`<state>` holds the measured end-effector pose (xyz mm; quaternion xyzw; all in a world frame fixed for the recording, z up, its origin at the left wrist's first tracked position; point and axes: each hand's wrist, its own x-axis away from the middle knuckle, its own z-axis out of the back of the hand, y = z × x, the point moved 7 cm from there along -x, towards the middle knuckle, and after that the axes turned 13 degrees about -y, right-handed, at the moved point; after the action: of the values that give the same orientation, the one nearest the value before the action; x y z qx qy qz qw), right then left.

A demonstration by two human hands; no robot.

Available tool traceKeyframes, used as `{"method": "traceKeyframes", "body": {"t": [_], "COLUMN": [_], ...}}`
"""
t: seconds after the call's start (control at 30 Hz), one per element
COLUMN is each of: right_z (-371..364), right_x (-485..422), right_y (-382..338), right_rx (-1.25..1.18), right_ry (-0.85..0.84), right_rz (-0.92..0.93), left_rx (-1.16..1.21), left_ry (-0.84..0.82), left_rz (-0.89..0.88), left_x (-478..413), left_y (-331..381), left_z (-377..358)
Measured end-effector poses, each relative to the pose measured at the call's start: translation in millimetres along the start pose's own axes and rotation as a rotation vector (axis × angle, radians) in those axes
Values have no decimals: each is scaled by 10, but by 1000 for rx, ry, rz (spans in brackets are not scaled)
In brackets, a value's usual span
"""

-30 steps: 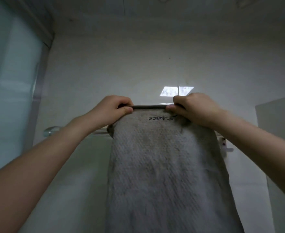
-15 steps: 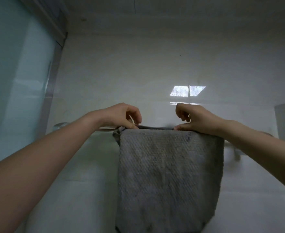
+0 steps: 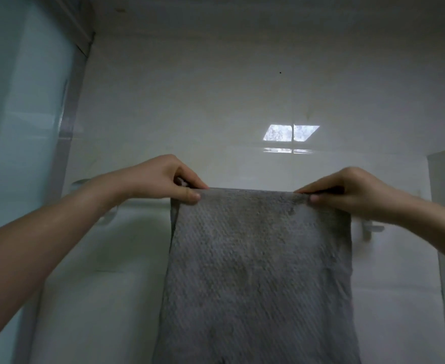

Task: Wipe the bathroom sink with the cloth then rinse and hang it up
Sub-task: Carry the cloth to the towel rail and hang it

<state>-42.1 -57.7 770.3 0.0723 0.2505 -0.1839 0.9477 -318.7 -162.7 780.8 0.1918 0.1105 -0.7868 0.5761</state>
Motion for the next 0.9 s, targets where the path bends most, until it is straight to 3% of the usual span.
{"method": "traceKeyframes", "body": {"t": [0.2,0.27,0.33,0.4,0.57,0.73,0.8,0.9], "right_z": [234,169,-2,-103,165,13,-3,61], "right_x": [-388,-509,-532,-479,-245,79,110,71], "right_y": [98,108,152,207,39,-302,-276,-147], "right_rx": [12,40,25,-32,-110,154,277,190], "right_ry": [128,52,-198,-334,55,-33,16,131], "right_rz": [-75,-128,-226,-274,-150,-50,-20,-50], "left_rx": [-71,-135,-167,-132,33,11,-1,-16], "left_ry": [236,138,-68,-144,65,128,204,243], "left_rz": [74,138,212,232,114,51,40,56], "left_x": [-230,-326,-359,-301,-44,197,218,150], "left_y": [-123,-194,-250,-244,-91,-17,-47,-73], "left_z": [317,274,145,93,213,74,91,128]}}
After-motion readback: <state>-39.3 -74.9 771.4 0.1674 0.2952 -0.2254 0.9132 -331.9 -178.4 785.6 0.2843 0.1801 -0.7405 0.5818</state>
